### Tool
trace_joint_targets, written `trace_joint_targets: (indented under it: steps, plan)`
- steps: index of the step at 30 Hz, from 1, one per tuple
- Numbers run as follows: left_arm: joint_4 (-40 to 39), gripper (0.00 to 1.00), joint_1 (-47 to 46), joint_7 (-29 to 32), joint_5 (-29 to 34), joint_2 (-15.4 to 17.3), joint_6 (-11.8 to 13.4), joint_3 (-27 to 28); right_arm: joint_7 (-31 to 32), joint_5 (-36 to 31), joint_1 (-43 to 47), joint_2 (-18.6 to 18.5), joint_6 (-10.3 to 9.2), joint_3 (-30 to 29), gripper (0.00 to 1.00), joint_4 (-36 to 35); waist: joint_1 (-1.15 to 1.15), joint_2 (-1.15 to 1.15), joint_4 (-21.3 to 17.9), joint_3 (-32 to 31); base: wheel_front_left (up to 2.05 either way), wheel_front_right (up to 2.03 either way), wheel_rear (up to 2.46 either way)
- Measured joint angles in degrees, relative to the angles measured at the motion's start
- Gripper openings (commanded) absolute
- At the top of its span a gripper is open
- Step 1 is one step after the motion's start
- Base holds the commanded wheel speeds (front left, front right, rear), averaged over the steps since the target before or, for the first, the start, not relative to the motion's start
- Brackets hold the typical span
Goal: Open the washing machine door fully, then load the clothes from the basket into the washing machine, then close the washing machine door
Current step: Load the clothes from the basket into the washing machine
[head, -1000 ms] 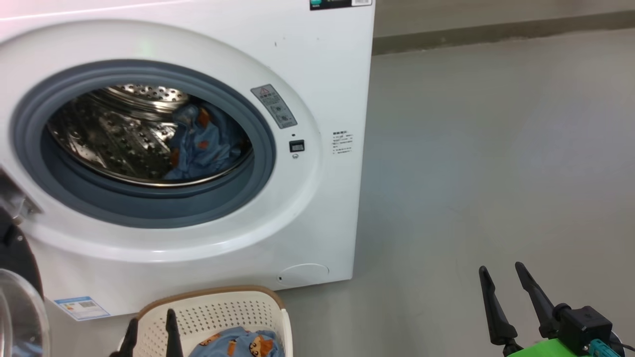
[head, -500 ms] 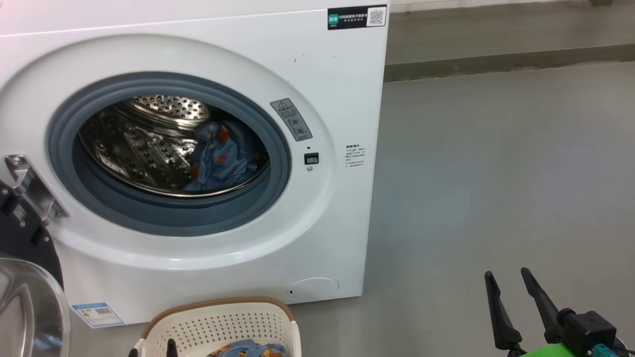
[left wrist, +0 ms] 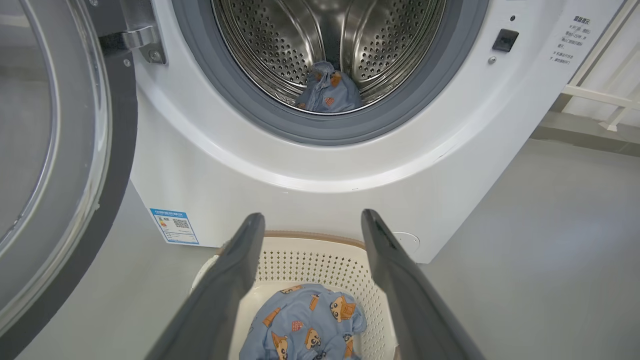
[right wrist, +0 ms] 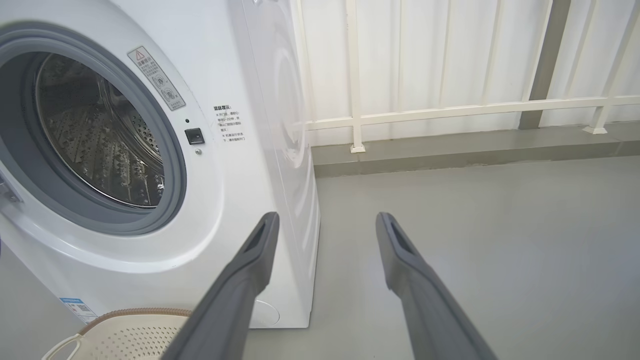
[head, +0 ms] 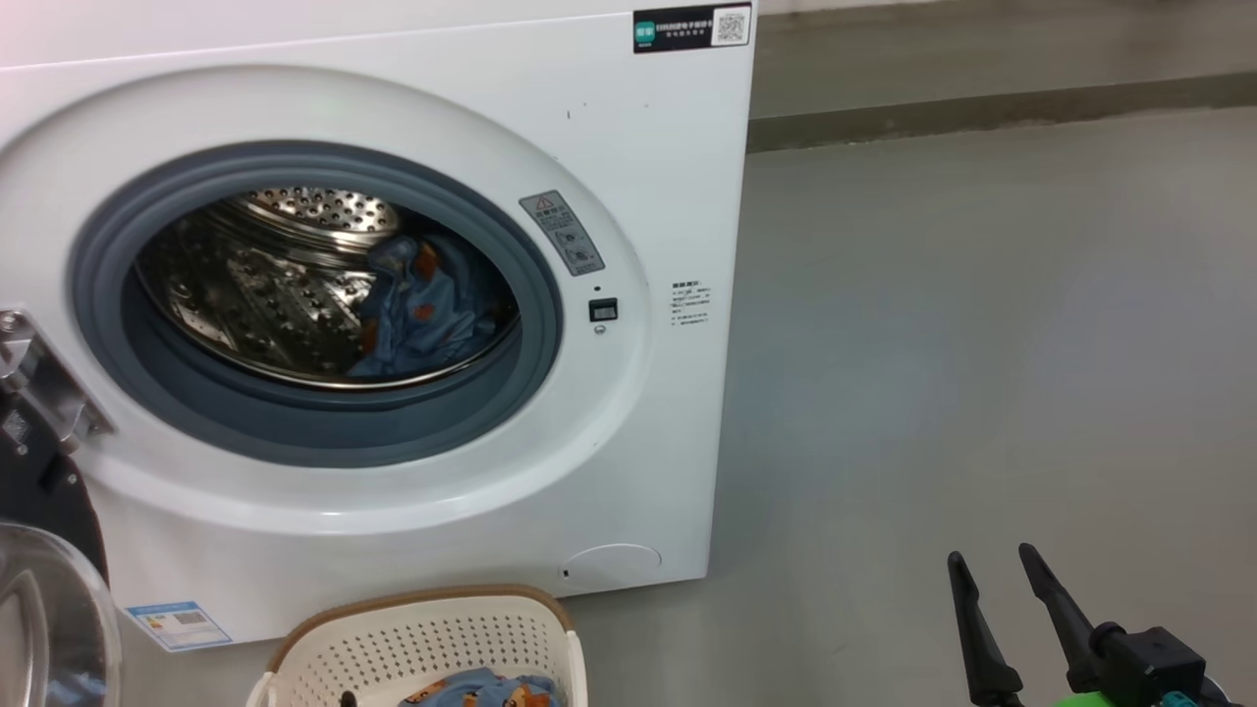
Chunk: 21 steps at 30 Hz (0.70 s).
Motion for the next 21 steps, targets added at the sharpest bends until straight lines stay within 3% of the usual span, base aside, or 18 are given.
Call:
trace_joint_targets:
  steps: [11, 18, 21]
  plan:
    - [2.7, 1.0, -3.6, 6.0, -1.7, 0.5, -0.2, -0.8, 0.0, 0.8, -2.6, 0.0, 0.0, 1.1, 1.0, -0.5, 0.0, 0.0, -3.2, 4.7, 0.0, 0.0, 0.0]
    - [9.1, 1.0, -10.2, 10.1, -4.3, 2.6, -1.6, 0.6, 0.0, 1.8, -7.0, 0.0, 0.0, 2.0, 1.0, -1.3, 0.0, 0.0, -5.6, 10.1, 0.0, 0.0, 0.0]
    - [12.4, 1.0, -13.2, 13.1, -6.5, 3.6, -3.6, 1.6, 0.0, 2.2, -8.7, 0.0, 0.0, 2.6, 1.0, -1.6, 0.0, 0.0, -6.7, 12.6, 0.0, 0.0, 0.0]
